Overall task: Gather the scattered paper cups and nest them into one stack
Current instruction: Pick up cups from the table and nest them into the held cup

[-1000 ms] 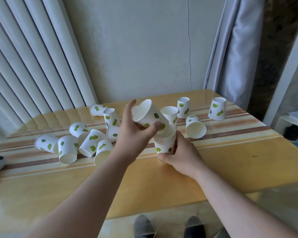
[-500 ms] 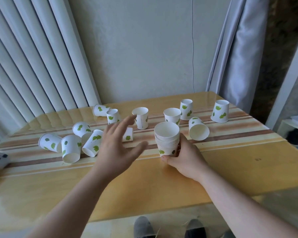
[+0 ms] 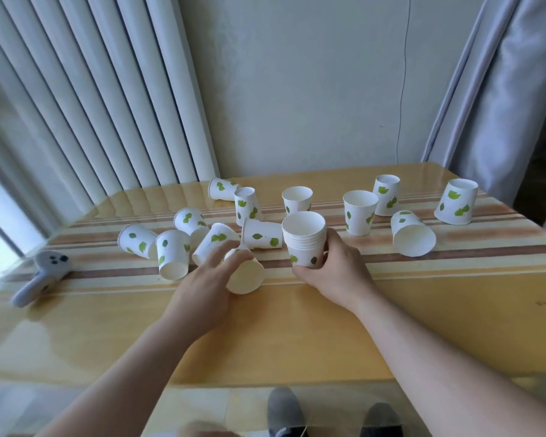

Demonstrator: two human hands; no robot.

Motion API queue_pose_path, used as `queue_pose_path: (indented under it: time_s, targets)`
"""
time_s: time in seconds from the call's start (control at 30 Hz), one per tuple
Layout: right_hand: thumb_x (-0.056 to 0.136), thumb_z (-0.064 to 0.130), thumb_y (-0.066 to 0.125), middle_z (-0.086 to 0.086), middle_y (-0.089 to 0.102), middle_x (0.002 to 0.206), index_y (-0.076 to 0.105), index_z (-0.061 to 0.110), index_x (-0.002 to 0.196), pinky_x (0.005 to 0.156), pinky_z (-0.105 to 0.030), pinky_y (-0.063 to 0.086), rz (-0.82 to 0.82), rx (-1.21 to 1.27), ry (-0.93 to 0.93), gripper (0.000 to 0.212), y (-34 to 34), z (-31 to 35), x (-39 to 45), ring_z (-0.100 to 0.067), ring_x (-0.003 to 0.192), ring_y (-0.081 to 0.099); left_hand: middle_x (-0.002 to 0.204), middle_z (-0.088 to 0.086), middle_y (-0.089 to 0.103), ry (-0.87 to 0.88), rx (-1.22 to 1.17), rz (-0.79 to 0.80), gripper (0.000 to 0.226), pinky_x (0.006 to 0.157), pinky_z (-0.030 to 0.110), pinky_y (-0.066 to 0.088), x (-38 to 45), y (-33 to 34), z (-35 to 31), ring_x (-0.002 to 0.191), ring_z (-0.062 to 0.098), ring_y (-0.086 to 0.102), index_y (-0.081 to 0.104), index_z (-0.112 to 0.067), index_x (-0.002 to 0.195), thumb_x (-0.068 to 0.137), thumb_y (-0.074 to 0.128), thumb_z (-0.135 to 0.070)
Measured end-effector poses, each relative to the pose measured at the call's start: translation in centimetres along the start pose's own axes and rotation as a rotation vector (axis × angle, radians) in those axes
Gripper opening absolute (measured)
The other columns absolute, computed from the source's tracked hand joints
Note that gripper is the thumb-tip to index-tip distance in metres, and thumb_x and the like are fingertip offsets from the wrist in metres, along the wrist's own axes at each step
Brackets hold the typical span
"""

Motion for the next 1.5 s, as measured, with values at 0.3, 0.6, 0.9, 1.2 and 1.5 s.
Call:
queue_pose_path:
  time_s: [0.3, 0.6, 0.9, 1.2, 1.5]
  targets:
    - [0.071, 0.05, 0.091, 0.024, 0.068, 0.092, 0.05, 0.048, 0.1, 0.063, -0.024, 0.046, 0.054, 0.053, 0.073, 0.05, 0.1, -1.1, -0.2, 0.013, 0.08, 0.063, 0.123, -0.021, 0.068, -0.019, -0.347, -0.287, 0.067, 0.094, 0.024, 0.049, 1.3, -3.7, -0.8, 0.112, 0.009, 0.064, 0.058, -0.036, 0.13, 0.073, 0.092, -0.045]
    - [0.074, 0.049, 0.092, 0.025, 0.073, 0.102, 0.055, 0.046, 0.122, 0.073, -0.03, 0.055, 0.089, 0.089, 0.041, 0.06, 0.1, -0.6, -0.4, 0.016, 0.089, 0.064, 0.109, -0.009, 0.076, -0.259, -1.146, -0.309, 0.077, 0.073, 0.019, 0.057, 6.7, -3.8, -4.2, 0.09, -0.002, 0.072, 0.059, -0.033, 0.139, 0.072, 0.086, -0.06]
    - [0.07, 0.056, 0.089, 0.03, 0.073, 0.104, 0.052, 0.056, 0.118, 0.074, -0.029, 0.056, 0.085, 0.116, 0.057, 0.06, 0.3, -0.8, -0.4, 0.016, 0.093, 0.065, 0.126, -0.023, 0.068, -0.218, -0.97, -0.124, 0.086, 0.075, 0.01, 0.056, 6.2, 0.2, -4.7, 0.119, -0.013, 0.057, 0.056, -0.045, 0.146, 0.069, 0.086, -0.071]
    - [0.069, 0.042, 0.081, 0.042, 0.063, 0.103, 0.051, 0.05, 0.1, 0.063, -0.03, 0.052, 0.044, 0.123, 0.071, 0.044, 0.0, -1.1, -0.2, 0.008, 0.087, 0.062, 0.161, -0.007, 0.05, -0.037, 0.085, -0.011, 0.087, 0.115, 0.053, 0.033, 8.2, -0.2, 0.0, 0.147, 0.033, 0.035, 0.042, -0.039, 0.159, 0.081, 0.078, -0.053]
    - [0.065, 0.045, 0.078, 0.04, 0.064, 0.104, 0.048, 0.061, 0.101, 0.063, -0.03, 0.053, 0.032, 0.144, 0.078, 0.049, -0.2, -0.9, -0.2, 0.006, 0.087, 0.063, 0.145, -0.001, 0.059, 0.184, 0.346, 0.072, 0.074, 0.118, 0.046, 0.032, 10.0, 2.0, -0.7, 0.142, 0.032, 0.049, 0.047, -0.035, 0.154, 0.086, 0.077, -0.027]
Point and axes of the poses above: each hand's wrist, its own x-axis towards the middle knuckle, its own y-axis out of the palm, z = x × y, the point moved 10 cm from there along x, towards the middle knuckle
